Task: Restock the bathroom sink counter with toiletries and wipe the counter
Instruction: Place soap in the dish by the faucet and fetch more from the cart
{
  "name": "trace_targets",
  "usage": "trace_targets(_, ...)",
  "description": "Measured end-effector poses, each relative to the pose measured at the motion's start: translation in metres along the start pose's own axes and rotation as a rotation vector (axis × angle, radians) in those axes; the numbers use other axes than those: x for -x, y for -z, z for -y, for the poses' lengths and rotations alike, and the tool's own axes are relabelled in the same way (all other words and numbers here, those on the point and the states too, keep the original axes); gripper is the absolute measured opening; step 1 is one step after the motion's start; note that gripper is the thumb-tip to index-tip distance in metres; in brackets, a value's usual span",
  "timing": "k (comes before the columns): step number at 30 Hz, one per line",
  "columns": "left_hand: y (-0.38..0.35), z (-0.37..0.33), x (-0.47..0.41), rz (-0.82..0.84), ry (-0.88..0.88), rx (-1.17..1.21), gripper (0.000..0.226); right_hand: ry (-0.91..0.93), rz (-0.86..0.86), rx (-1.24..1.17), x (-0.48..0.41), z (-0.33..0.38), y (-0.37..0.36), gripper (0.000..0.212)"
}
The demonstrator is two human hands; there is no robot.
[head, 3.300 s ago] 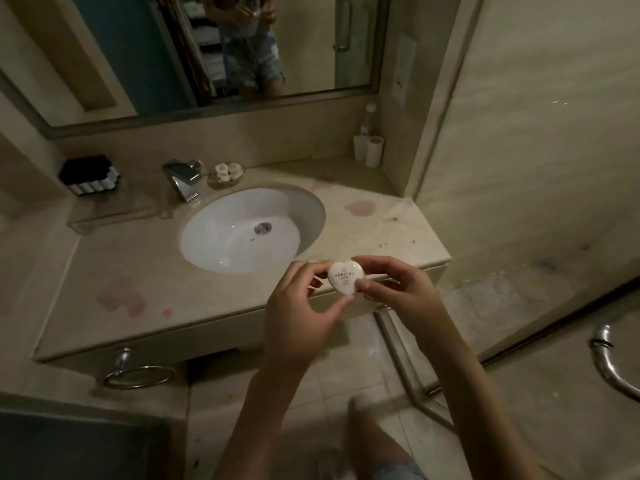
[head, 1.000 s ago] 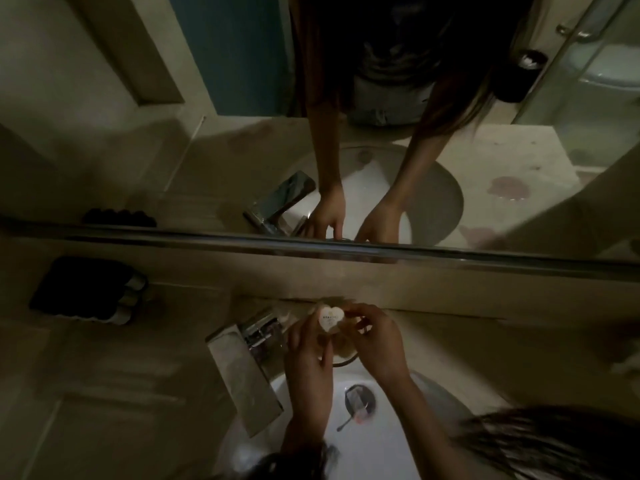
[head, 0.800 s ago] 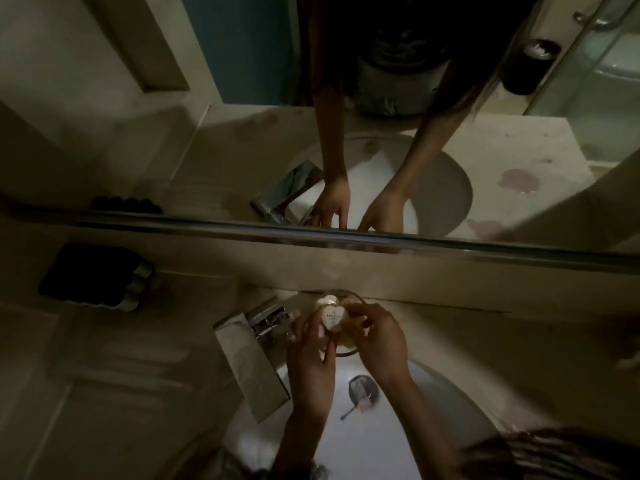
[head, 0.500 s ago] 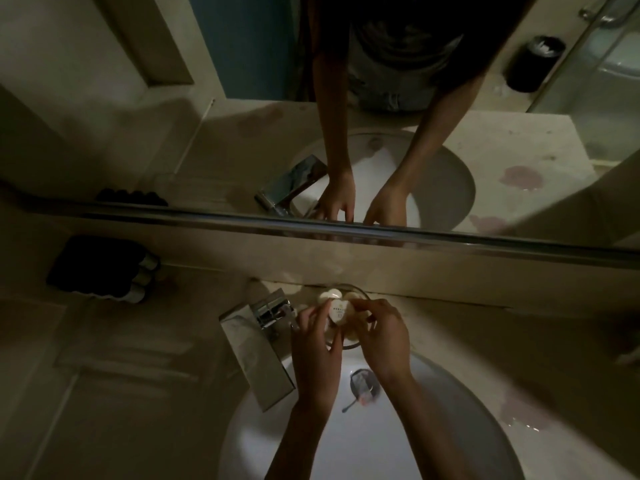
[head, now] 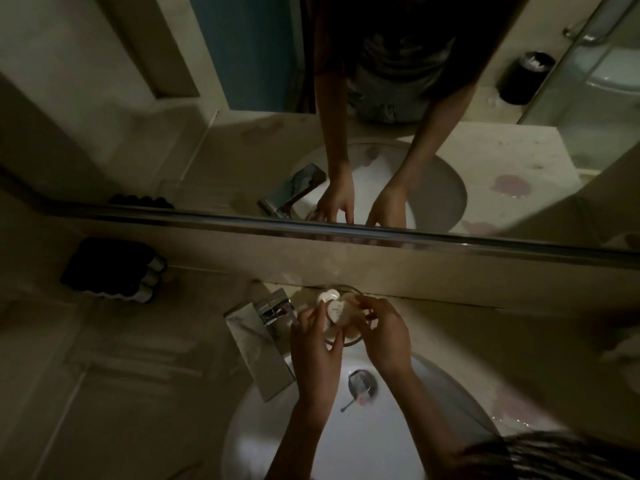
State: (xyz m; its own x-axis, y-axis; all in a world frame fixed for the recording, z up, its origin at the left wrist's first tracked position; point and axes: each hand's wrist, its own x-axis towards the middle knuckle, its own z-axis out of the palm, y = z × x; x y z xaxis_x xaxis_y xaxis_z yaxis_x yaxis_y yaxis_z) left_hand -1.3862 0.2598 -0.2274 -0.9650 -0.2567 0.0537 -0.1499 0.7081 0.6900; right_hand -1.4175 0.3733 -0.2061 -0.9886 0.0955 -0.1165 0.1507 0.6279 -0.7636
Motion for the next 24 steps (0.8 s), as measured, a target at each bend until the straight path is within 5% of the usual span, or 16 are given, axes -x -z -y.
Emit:
trace_targets(12,0.059,-0.043,0.09,0.236,-0.132,-0.019,0.051,0.039,-0.084,-0.125,0.074,0.01,0.078,0.033)
trace_targets(24,0.152,-0.076,0.168,0.091,-0.275,-0.065,0.032,0.202,-0.098,-0.152,0.205,0.021,0.149,0.023)
